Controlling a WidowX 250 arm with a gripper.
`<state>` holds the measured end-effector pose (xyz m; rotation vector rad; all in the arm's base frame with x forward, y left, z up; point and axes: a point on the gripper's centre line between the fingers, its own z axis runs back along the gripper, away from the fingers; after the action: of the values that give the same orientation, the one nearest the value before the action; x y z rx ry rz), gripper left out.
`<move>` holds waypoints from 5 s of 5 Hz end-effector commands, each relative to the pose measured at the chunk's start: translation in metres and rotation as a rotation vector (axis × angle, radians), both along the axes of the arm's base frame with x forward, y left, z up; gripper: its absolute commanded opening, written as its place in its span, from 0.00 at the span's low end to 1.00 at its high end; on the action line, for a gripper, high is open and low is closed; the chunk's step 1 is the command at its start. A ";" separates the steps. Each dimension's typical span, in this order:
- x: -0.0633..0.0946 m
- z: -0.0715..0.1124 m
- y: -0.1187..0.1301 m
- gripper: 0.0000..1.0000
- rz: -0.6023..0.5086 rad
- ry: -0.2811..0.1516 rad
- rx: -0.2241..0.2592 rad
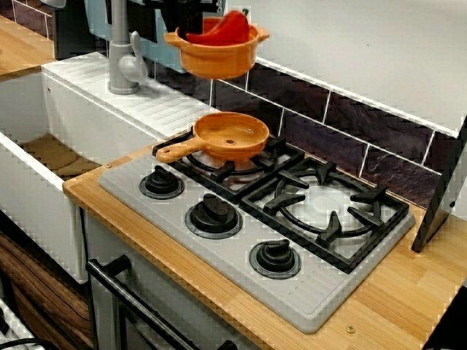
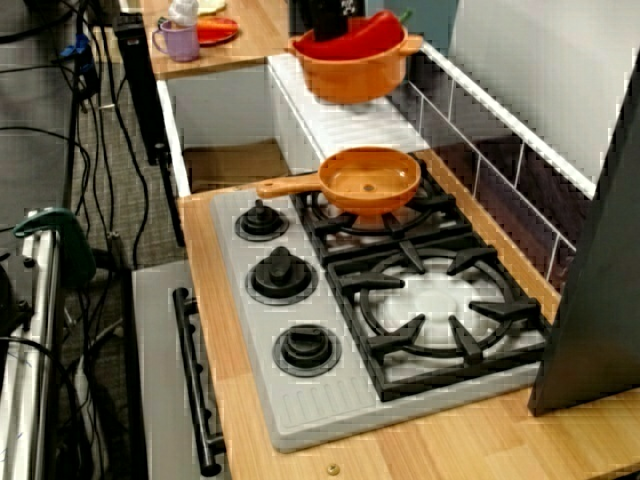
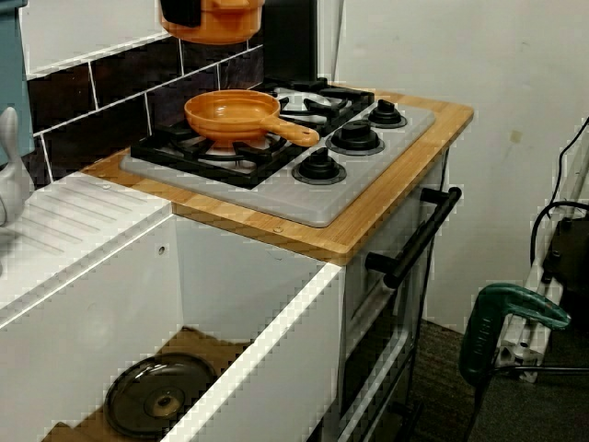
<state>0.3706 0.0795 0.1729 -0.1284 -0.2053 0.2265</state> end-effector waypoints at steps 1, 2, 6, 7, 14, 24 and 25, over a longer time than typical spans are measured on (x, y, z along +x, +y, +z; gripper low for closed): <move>0.002 0.016 0.015 0.00 0.034 -0.152 0.133; 0.003 0.013 0.014 0.00 0.041 -0.194 0.192; 0.010 0.004 0.013 0.00 0.094 -0.237 0.282; 0.012 0.002 0.011 0.00 0.106 -0.248 0.304; 0.018 -0.016 -0.011 0.00 0.182 -0.334 0.428; 0.029 0.018 0.012 0.00 0.298 -0.486 0.504; 0.029 0.022 0.013 0.00 0.296 -0.489 0.501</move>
<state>0.4040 0.0903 0.1615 0.3601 -0.6786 0.4148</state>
